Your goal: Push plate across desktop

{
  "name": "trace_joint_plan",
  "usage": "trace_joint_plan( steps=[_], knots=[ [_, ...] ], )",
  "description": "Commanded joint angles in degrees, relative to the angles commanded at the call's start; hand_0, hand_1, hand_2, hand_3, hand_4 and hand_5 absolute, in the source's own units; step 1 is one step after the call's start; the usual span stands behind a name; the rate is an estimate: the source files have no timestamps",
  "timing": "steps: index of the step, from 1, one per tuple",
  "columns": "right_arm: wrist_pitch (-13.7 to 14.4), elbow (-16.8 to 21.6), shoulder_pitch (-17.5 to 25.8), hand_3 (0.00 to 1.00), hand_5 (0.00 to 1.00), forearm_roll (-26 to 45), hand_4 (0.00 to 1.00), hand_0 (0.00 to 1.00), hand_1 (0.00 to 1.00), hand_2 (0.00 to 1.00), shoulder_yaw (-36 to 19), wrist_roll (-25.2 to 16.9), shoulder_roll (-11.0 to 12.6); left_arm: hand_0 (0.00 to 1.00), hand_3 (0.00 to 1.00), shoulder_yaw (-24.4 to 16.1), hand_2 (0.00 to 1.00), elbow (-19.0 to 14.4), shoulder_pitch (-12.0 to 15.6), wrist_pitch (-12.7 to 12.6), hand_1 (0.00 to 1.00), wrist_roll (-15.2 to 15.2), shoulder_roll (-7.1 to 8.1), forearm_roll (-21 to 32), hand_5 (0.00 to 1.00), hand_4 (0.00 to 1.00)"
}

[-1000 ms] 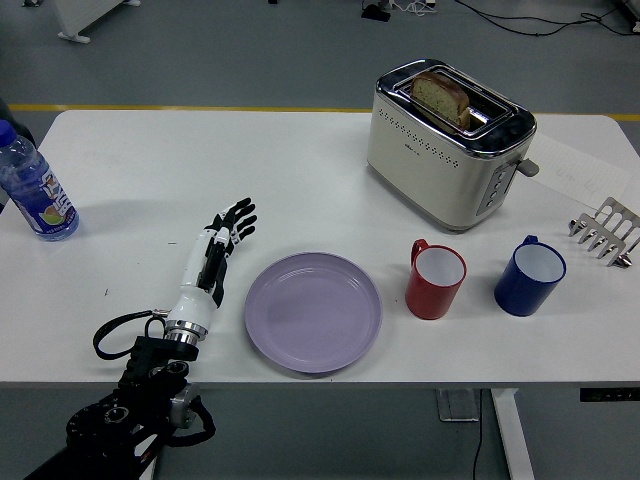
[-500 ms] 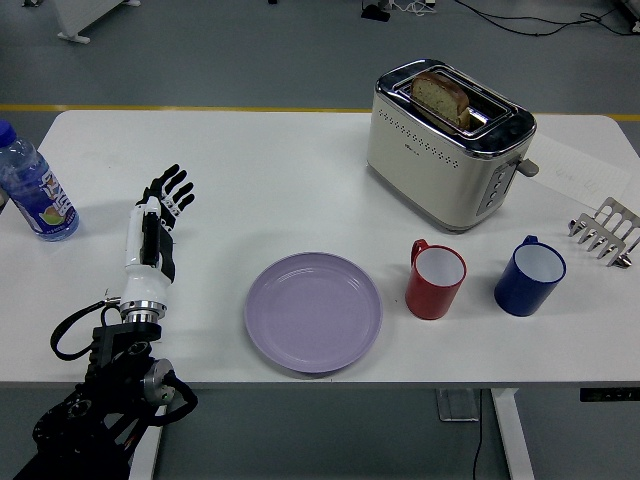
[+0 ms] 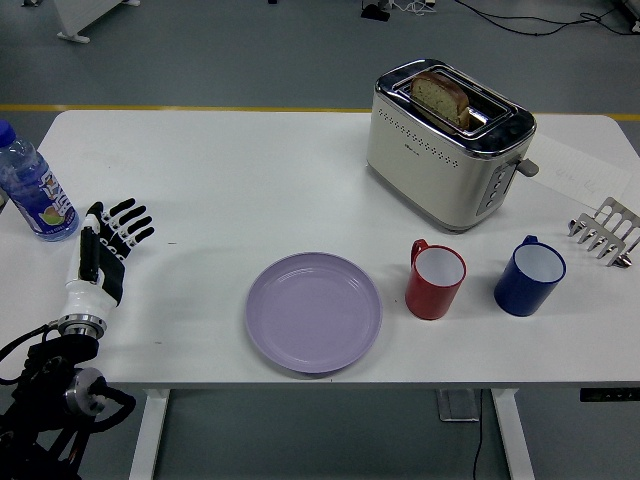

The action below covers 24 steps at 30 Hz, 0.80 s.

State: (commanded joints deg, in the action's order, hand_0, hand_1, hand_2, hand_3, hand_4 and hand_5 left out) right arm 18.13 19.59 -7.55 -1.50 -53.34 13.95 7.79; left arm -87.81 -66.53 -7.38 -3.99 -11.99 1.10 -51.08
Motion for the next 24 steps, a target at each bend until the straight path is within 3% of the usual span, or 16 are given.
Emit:
trace_joint_plan(
  steps=[4, 10, 24],
  knots=[
    [0.07, 0.04, 0.35, 0.651, 0.581, 0.34, 0.483, 0.541, 0.529, 0.629, 0.01, -0.02, -0.11, 0.625, 0.613, -4.66, 0.632, -1.23, 2.13, 2.77, 0.633, 2.3, -0.15, 1.58, 0.997, 0.531],
    [0.11, 0.03, 0.78, 0.651, 0.582, -0.96, 0.483, 0.541, 0.529, 0.629, -0.8, 0.44, -0.22, 0.615, 0.614, -8.16, 0.632, -1.6, 2.44, 4.16, 0.636, 3.33, -1.1, 5.15, 0.974, 0.53],
    [0.19, -0.06, 1.62, 0.651, 0.584, -0.23, 0.483, 0.542, 0.529, 0.627, -0.53, -0.07, -0.29, 0.606, 0.625, -9.85, 0.639, -0.67, 3.9, 6.24, 0.642, 5.24, -1.1, 10.86, 0.969, 0.535]
  ],
)
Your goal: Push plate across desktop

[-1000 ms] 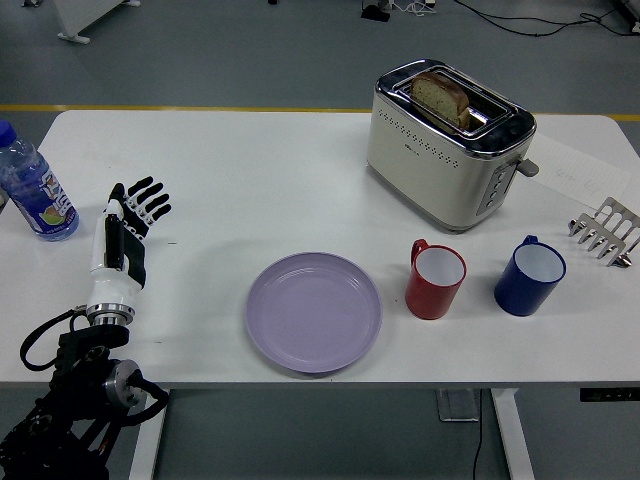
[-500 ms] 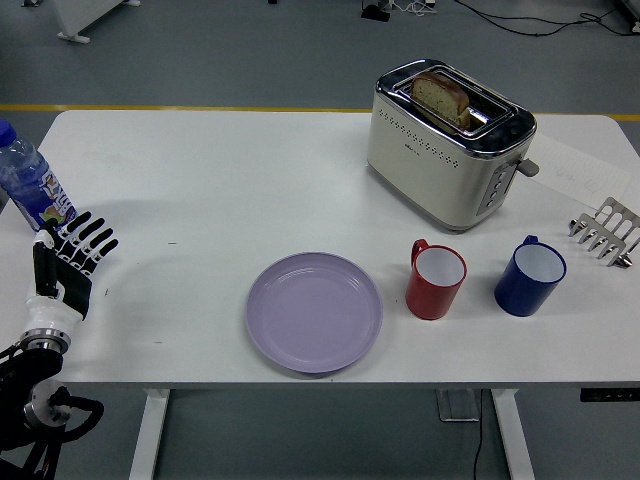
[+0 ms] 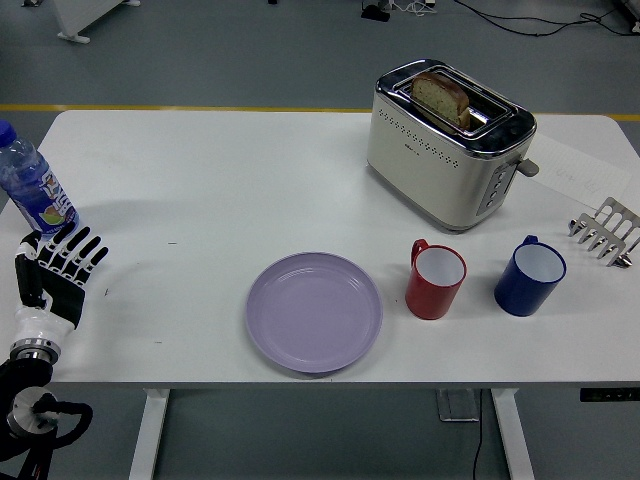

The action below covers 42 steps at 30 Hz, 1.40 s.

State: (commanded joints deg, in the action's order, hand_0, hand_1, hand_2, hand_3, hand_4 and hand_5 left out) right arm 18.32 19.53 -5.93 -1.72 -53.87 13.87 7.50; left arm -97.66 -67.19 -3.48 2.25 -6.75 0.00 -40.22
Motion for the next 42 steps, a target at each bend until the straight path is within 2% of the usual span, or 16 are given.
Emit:
trace_joint_plan(
  steps=[42],
  knots=[
    [-0.01, -0.07, -0.87, 0.651, 0.582, 2.53, 0.478, 0.541, 0.53, 0.625, 1.36, -0.86, 0.05, 0.615, 0.636, -2.3, 0.646, 3.77, 0.05, -0.68, 0.647, -0.31, 0.0, -0.98, 0.998, 0.558]
  ],
)
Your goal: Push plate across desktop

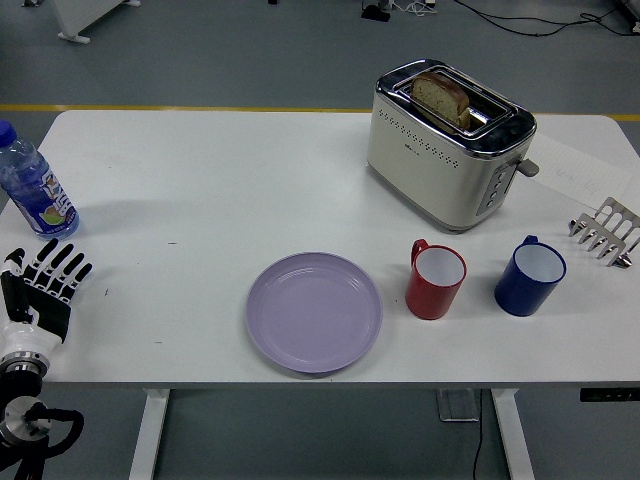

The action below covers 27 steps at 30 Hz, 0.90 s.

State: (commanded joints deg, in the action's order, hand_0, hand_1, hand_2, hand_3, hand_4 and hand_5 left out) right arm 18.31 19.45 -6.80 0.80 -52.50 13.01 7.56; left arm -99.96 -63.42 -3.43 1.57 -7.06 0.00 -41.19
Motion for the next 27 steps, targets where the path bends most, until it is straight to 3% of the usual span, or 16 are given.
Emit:
trace_joint_plan(
  steps=[27],
  knots=[
    [-0.02, 0.0, -0.05, 0.65, 0.578, 0.19, 0.476, 0.539, 0.529, 0.624, 0.07, -0.07, 0.04, 0.615, 0.637, 0.33, 0.645, -1.73, 0.03, 0.05, 0.647, 0.05, 0.0, 0.04, 0.997, 0.557]
  ],
)
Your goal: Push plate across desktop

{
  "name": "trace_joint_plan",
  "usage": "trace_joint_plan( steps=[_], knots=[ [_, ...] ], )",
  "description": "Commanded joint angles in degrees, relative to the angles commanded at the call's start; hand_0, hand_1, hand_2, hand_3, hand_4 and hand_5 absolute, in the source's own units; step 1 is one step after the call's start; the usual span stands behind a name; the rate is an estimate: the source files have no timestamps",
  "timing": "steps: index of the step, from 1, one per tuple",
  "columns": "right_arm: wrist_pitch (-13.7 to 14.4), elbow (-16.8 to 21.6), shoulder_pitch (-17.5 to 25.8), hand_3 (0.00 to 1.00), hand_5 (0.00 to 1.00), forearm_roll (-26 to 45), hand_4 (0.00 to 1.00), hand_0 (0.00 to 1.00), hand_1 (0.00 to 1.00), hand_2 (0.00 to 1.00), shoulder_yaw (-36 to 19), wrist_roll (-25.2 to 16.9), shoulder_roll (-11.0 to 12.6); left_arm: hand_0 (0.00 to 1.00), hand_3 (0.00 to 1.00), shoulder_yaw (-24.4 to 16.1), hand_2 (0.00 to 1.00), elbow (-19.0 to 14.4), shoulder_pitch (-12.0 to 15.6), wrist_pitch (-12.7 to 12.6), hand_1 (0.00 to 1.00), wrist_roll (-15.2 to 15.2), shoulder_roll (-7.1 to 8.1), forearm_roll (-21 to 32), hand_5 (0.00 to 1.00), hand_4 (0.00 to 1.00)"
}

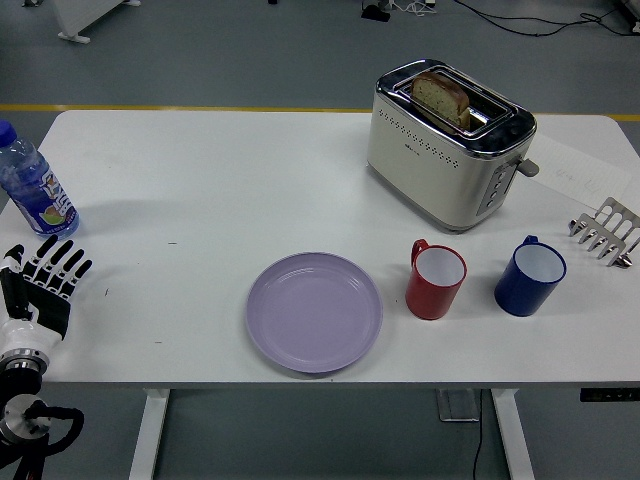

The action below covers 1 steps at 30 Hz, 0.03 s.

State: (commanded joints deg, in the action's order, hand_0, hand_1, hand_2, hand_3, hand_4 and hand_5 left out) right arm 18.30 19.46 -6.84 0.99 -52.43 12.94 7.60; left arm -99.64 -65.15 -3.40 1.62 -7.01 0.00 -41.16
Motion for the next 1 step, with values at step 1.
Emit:
trace_joint_plan(
  steps=[1],
  knots=[
    [-0.02, -0.01, 0.02, 0.65, 0.578, -0.03, 0.476, 0.539, 0.529, 0.624, 0.0, 0.01, 0.0, 0.615, 0.637, 0.14, 0.645, -0.28, 0.01, 0.0, 0.647, -0.01, 0.0, 0.03, 0.997, 0.557]
  ],
)
